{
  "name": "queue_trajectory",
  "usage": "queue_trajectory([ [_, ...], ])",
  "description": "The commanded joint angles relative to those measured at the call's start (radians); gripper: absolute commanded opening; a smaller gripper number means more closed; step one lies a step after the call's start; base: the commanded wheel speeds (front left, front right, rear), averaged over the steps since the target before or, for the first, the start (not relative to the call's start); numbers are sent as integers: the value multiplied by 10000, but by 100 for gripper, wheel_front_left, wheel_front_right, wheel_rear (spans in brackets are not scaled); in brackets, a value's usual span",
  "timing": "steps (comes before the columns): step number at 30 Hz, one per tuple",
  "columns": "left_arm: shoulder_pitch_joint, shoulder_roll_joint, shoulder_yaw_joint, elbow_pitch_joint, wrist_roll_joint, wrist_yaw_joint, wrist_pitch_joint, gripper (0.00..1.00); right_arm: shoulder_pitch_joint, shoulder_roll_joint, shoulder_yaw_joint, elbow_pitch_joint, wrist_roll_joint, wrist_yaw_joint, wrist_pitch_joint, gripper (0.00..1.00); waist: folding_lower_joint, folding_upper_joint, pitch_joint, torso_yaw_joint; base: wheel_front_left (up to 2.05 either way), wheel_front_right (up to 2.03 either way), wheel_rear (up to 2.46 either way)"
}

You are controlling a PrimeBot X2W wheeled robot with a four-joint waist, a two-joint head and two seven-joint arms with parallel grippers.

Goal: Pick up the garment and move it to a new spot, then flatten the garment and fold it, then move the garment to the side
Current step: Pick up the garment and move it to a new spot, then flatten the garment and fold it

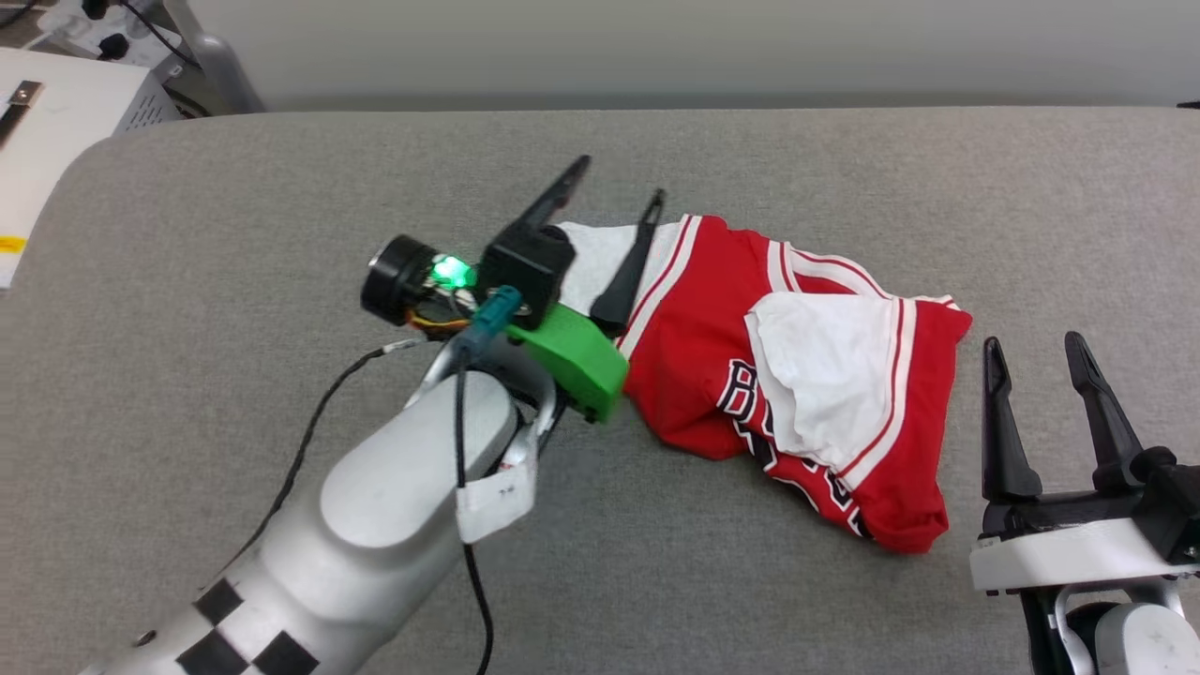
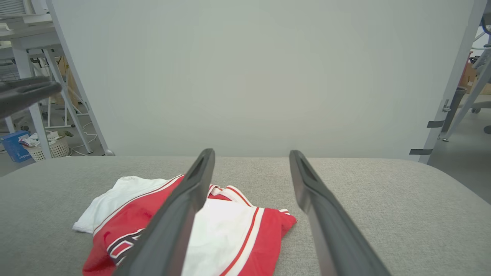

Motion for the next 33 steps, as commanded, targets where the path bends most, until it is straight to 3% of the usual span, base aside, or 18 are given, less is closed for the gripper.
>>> queue_trajectory([
  [1,425,234,404,-308,190,248,-54,100,146,-1,-11,-25,-112,-7,-61,100,0,0,-312,338,0,0,0],
  [8,2566,1109,2893,-1697,787,1068,-58,100,269,-1,88,-84,-207,-7,-61,100,0,0,-510,496,0,0,0],
  [13,4372,1238,4610,-2476,1382,1169,-59,100,336,-1,100,-133,-265,-7,-61,100,0,0,-614,537,0,0,0],
  [20,6516,497,6570,-3116,2294,422,-60,100,497,-1,96,62,-185,-7,-61,100,0,0,-757,492,0,0,0],
  [24,7385,-204,6969,-3247,2869,-31,-60,100,560,-1,118,271,-39,-7,-61,100,0,0,-864,424,0,0,0],
  [33,7853,-1121,7943,-2749,3653,-1248,-60,100,890,-1,210,703,69,-7,-61,100,0,0,-1034,330,0,0,0],
])
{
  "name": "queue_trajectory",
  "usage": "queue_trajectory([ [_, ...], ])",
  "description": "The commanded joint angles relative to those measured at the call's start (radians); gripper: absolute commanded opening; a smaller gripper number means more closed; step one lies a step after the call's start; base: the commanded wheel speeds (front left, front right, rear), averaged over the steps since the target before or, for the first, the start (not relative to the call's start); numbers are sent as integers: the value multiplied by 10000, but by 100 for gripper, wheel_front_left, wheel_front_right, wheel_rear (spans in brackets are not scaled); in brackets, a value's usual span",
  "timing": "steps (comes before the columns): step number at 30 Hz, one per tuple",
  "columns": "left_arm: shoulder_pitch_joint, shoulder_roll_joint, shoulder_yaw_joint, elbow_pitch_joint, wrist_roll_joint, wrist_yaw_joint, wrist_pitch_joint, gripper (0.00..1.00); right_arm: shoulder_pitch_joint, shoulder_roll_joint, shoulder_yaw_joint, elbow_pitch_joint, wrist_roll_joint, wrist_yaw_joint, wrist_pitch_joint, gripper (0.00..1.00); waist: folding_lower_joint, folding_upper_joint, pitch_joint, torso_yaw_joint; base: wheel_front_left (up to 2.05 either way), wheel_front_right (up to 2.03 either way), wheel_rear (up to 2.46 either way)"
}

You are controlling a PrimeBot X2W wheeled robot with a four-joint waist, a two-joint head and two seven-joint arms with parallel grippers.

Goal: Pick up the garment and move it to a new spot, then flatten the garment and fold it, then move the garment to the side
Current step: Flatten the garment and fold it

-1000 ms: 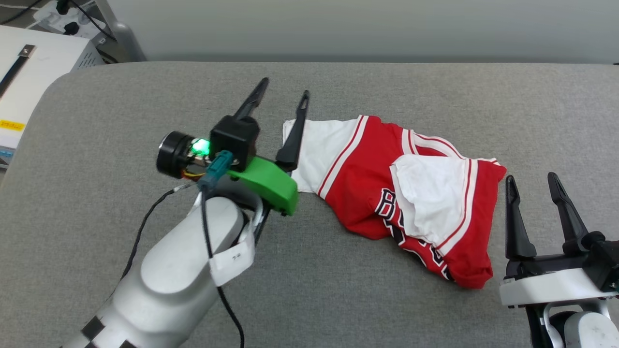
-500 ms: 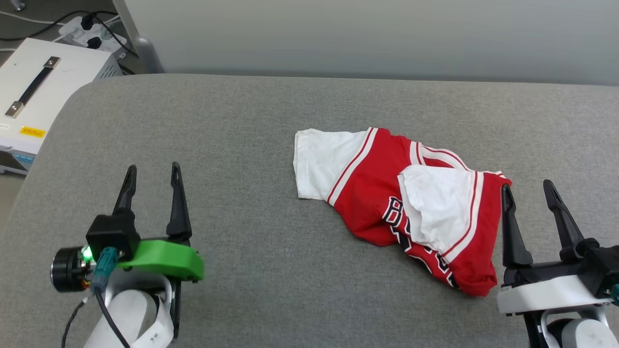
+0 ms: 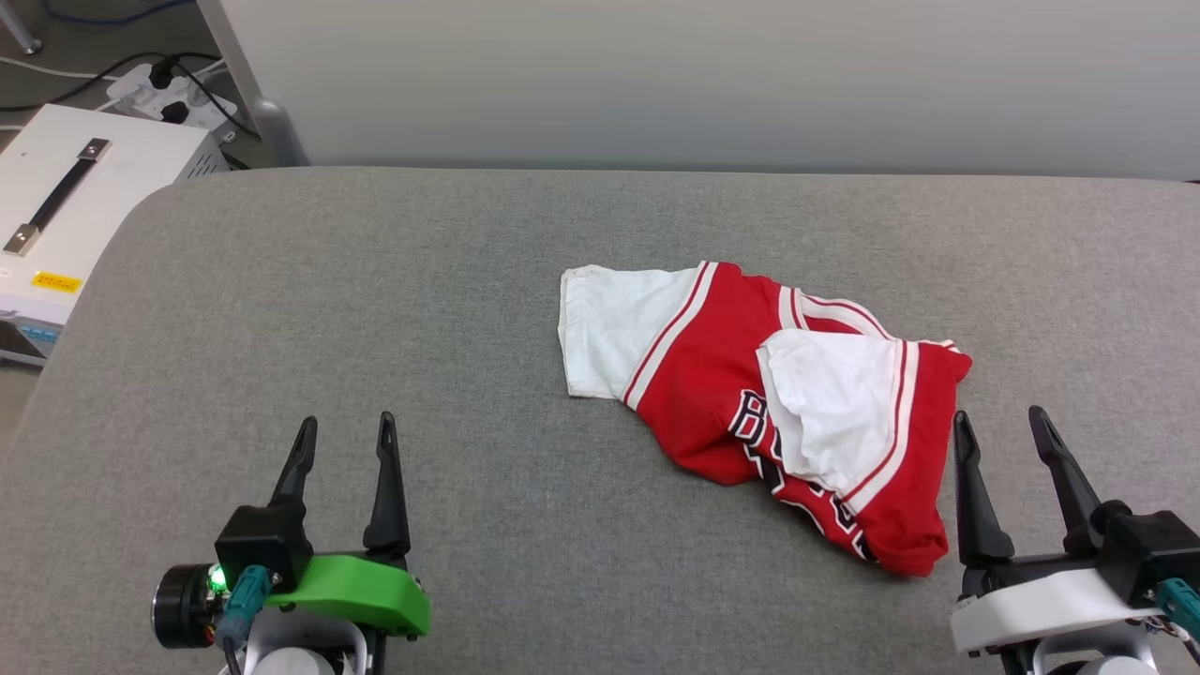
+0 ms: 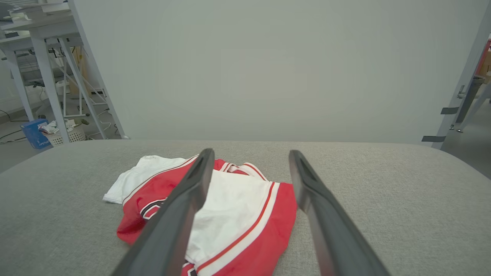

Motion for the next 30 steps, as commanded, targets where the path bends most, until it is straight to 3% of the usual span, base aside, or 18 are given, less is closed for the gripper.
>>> queue_trajectory([
  [1,206,-116,130,64,140,-141,-56,100,158,-7,34,84,60,-7,-61,100,1,0,-40,-7,0,0,0],
  [14,372,-635,917,384,874,-844,-57,100,204,-7,127,240,-37,-7,-61,100,1,0,-169,-30,0,0,0],
  [20,287,-758,1141,405,1051,-934,-57,100,-976,-298,172,-356,19,-7,-61,100,1,0,10,-109,0,0,0],
  [24,140,-818,1215,411,1128,-1002,-57,100,-2187,-1095,654,-648,283,-7,-61,100,1,0,168,-82,0,0,0],
  [28,12,-866,1276,421,1171,-1040,-57,100,-3326,-2721,2354,19,883,-7,-61,100,1,0,304,-39,0,0,0],
  [30,-17,-887,1308,442,1182,-1051,-57,100,-4013,-3758,3677,595,1393,-7,46,100,1,0,359,-31,0,0,0],
])
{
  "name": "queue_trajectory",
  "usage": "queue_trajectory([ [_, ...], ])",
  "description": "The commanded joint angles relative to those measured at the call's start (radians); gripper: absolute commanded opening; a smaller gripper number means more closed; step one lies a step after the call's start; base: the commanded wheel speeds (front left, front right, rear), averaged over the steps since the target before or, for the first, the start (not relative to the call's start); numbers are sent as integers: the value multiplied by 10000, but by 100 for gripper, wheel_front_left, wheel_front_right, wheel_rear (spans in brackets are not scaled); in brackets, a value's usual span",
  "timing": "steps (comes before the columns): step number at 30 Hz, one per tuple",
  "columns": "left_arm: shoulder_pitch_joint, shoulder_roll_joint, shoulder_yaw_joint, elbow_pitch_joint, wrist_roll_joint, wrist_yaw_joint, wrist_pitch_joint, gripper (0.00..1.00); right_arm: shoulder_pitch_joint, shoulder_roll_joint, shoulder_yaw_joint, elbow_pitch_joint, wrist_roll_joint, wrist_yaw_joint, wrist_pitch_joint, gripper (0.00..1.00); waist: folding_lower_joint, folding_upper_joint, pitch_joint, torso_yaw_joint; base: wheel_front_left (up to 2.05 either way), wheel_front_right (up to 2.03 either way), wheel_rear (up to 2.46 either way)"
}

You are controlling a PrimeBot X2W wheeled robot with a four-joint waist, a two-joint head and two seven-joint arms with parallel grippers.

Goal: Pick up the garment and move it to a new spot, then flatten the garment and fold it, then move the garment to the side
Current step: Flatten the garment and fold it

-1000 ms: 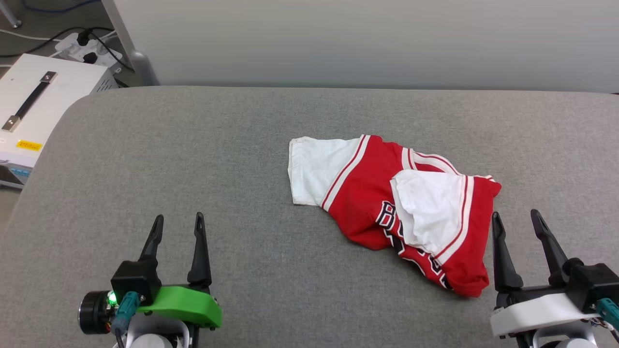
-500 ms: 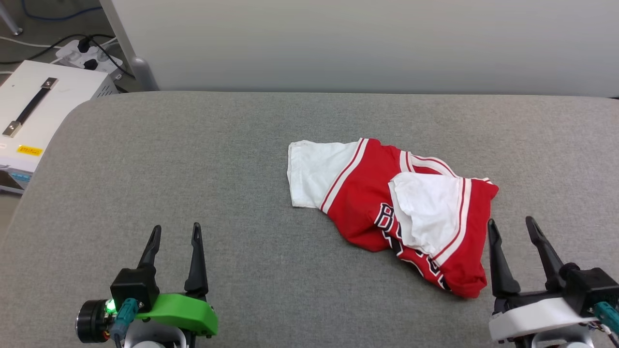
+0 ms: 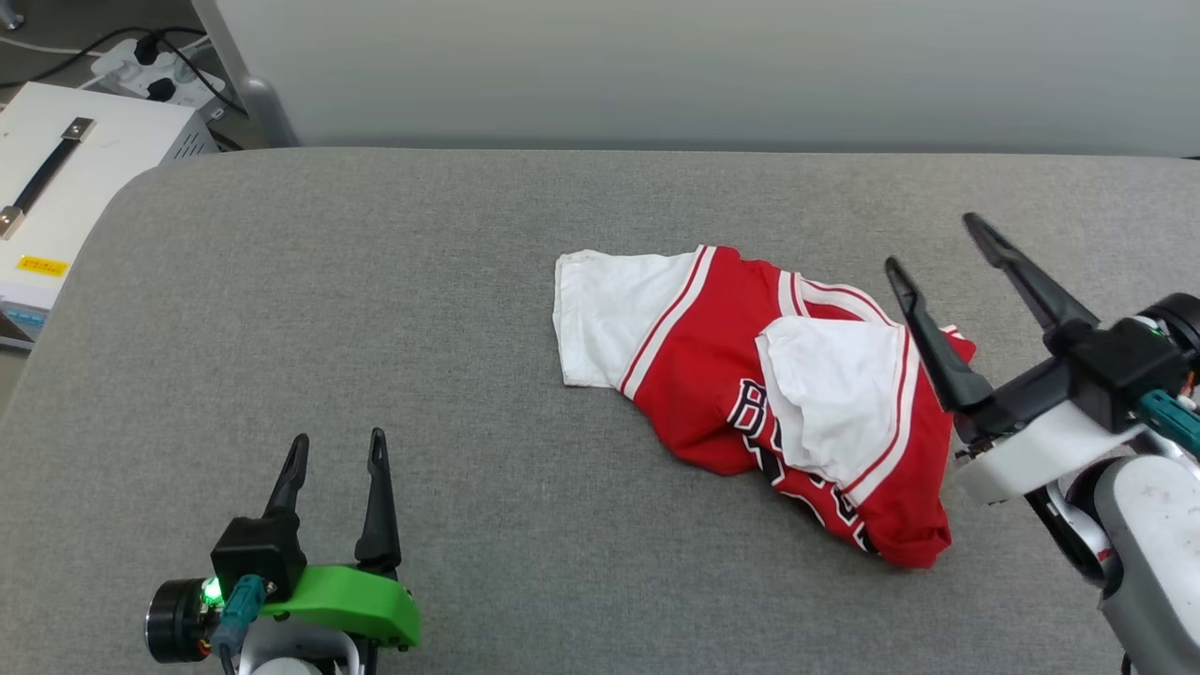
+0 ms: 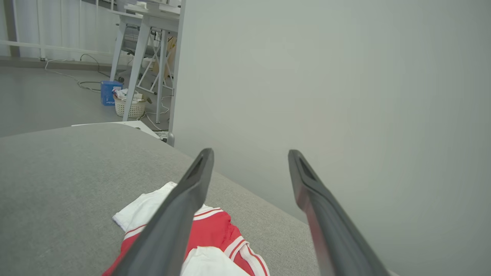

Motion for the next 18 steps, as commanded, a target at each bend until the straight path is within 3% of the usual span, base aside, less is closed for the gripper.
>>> queue_trajectory([
  [1,-181,-48,47,8,85,-55,-59,100,-504,-486,684,212,341,-7,281,100,0,-1,62,19,0,0,0],
  [6,-282,-81,83,-34,95,-35,-59,100,-2091,-2206,3630,277,2331,-7,2947,100,0,-1,301,15,0,0,0],
  [10,-436,-94,69,-25,103,-41,-59,100,-2954,-3030,5243,-156,4020,-7,5311,100,0,-1,540,48,0,0,0],
  [14,-643,-102,35,-34,103,-39,-59,100,-3629,-3478,6418,-377,4830,-7,7112,100,0,-1,884,133,0,0,0],
  [18,-928,-106,-135,-38,-3,-18,-59,100,-4182,-3453,7223,-14,5029,-7,7709,100,0,-1,1363,329,0,0,0],
])
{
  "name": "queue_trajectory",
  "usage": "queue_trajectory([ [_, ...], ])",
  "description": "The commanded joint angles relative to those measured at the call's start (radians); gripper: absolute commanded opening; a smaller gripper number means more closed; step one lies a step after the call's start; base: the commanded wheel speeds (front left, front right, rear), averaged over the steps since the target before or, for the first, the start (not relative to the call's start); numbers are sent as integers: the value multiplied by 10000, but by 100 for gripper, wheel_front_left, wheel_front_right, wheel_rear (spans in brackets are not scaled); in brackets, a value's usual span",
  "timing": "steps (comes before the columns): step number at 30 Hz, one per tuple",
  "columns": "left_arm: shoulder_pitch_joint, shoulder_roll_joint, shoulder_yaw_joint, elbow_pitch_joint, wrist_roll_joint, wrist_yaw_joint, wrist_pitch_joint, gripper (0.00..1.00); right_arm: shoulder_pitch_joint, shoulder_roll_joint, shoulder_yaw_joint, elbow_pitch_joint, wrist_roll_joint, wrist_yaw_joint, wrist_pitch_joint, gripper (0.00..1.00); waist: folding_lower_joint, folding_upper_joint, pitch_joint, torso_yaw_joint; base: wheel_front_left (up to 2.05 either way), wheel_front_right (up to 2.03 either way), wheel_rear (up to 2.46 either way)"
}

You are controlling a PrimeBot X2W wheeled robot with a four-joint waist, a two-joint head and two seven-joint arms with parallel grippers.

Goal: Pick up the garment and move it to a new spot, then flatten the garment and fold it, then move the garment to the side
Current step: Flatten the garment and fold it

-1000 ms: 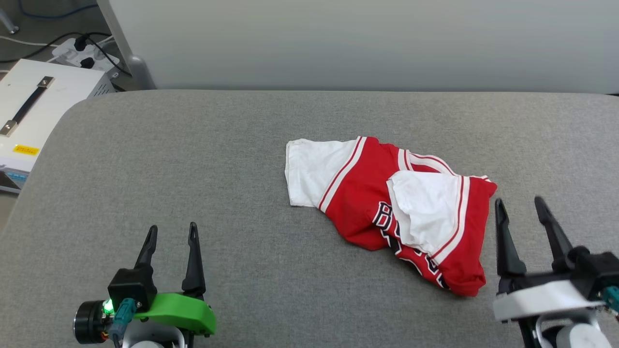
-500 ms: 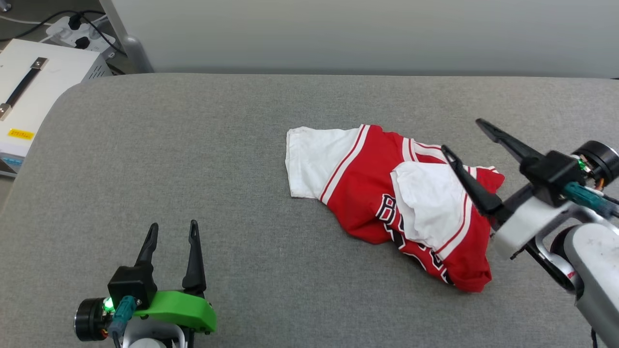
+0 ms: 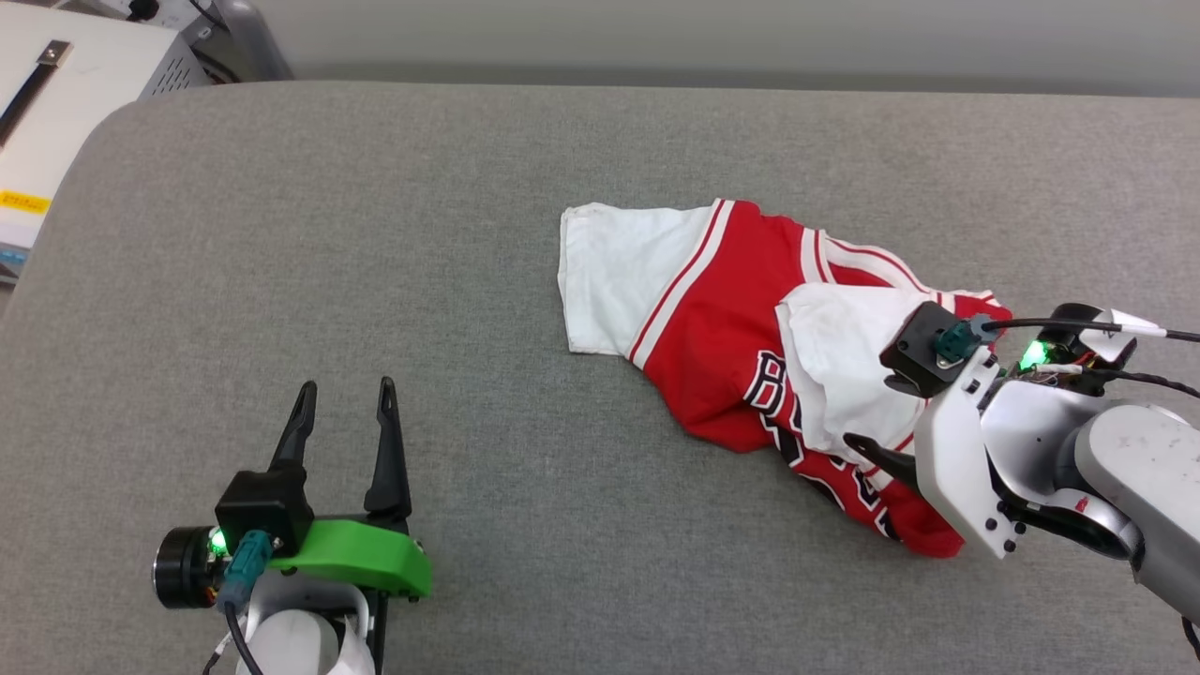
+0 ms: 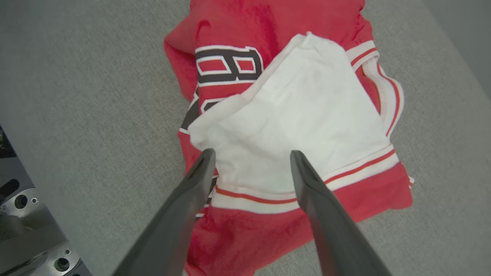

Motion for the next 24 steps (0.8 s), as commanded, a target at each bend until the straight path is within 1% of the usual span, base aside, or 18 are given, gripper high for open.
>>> queue_trajectory([
  [1,-294,-46,-66,-15,-65,-8,-59,100,-254,112,212,232,92,-9,-17,100,0,0,464,242,0,0,0],
  [4,-517,-46,-248,15,-193,59,-59,100,-403,343,701,953,272,-9,-97,100,0,0,834,436,0,0,0],
  [6,-646,-47,-375,47,-277,112,-59,100,-524,513,1205,1567,154,-9,-242,100,0,0,1028,552,0,0,0],
  [9,-698,-47,-507,141,-345,208,-59,100,-477,774,1725,2368,301,-9,-492,100,0,0,1144,641,0,0,0],
  [11,-714,-48,-561,191,-364,256,-59,100,-441,893,1893,2735,367,-9,-893,100,0,0,1096,656,0,0,0],
  [12,-682,-48,-553,207,-379,285,-59,100,-412,970,1918,2832,469,-9,-1216,93,0,0,1017,624,0,0,0],
  [13,-638,-48,-535,218,-384,305,-59,100,-414,1003,1911,2890,505,-9,-1522,35,0,0,952,591,0,0,0],
  [14,-561,-48,-484,244,-380,329,-59,100,-412,1013,1914,2924,518,-9,-1876,0,0,0,817,519,0,0,0],
  [18,-254,-48,-395,276,-366,344,-59,100,-282,886,1435,2704,674,-9,-3417,0,0,0,316,189,0,0,0],
  [22,8,-48,-327,225,-365,352,-59,100,99,557,508,2311,916,-9,-4679,0,0,0,-69,-228,0,0,0],
  [24,88,-48,-340,205,-379,361,-59,100,413,357,-42,2209,1065,-9,-5137,0,0,0,-183,-398,0,0,0],
])
